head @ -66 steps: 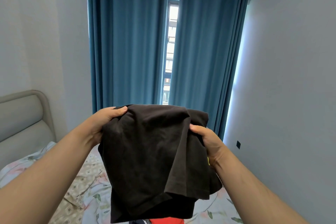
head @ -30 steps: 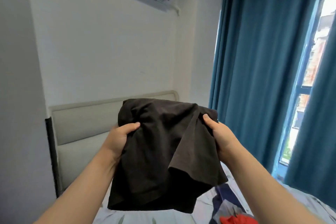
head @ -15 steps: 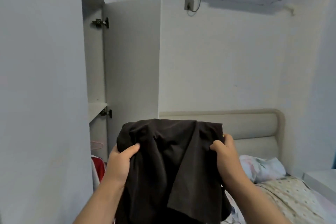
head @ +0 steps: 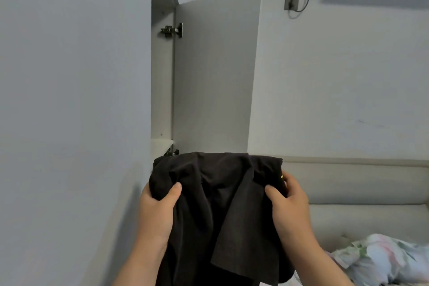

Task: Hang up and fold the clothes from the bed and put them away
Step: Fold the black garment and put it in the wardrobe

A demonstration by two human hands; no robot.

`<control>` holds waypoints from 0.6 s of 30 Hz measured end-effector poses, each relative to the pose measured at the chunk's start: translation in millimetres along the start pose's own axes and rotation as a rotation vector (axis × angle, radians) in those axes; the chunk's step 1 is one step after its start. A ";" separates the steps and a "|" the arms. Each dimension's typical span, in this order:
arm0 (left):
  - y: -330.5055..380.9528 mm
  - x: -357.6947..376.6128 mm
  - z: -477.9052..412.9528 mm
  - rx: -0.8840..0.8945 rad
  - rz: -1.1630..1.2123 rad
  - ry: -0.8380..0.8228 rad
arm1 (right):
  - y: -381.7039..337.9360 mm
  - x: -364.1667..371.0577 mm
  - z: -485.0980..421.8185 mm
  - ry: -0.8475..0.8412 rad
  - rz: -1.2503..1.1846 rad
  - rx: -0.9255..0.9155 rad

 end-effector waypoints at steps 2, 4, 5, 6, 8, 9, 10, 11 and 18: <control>2.0 3.0 -14.3 0.026 -0.013 0.025 | -4.6 13.3 -14.9 -0.027 -0.012 -0.028; 1.6 6.9 -29.5 0.043 -0.023 0.047 | -7.7 26.7 -32.7 -0.042 -0.018 -0.062; 1.0 8.3 -37.0 0.056 -0.030 0.063 | -8.1 33.1 -42.4 -0.043 -0.023 -0.079; -0.1 9.5 -45.2 0.072 -0.040 0.079 | -7.0 39.9 -52.9 -0.041 -0.032 -0.093; -4.4 14.2 -61.1 0.107 -0.063 0.108 | -0.9 54.4 -75.8 -0.042 -0.057 -0.113; -7.9 16.7 -68.6 0.124 -0.078 0.125 | 4.1 62.2 -87.3 -0.047 -0.076 -0.116; -11.4 19.6 -76.3 0.146 -0.099 0.144 | 9.1 70.5 -98.9 -0.054 -0.094 -0.119; -14.3 22.3 -84.4 0.167 -0.123 0.167 | 13.6 79.2 -110.5 -0.062 -0.107 -0.124; -23.5 35.1 -152.0 0.280 -0.258 0.362 | 33.1 152.2 -200.2 -0.201 -0.149 -0.199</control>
Point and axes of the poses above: each hand's wrist, its own z-axis away from the middle knuckle, its own x-axis out of the palm, y = z × x, the point moved 10 cm from there along -z, towards the middle knuckle, and after that the axes turned 6 degrees about x, right-handed, at the moved point
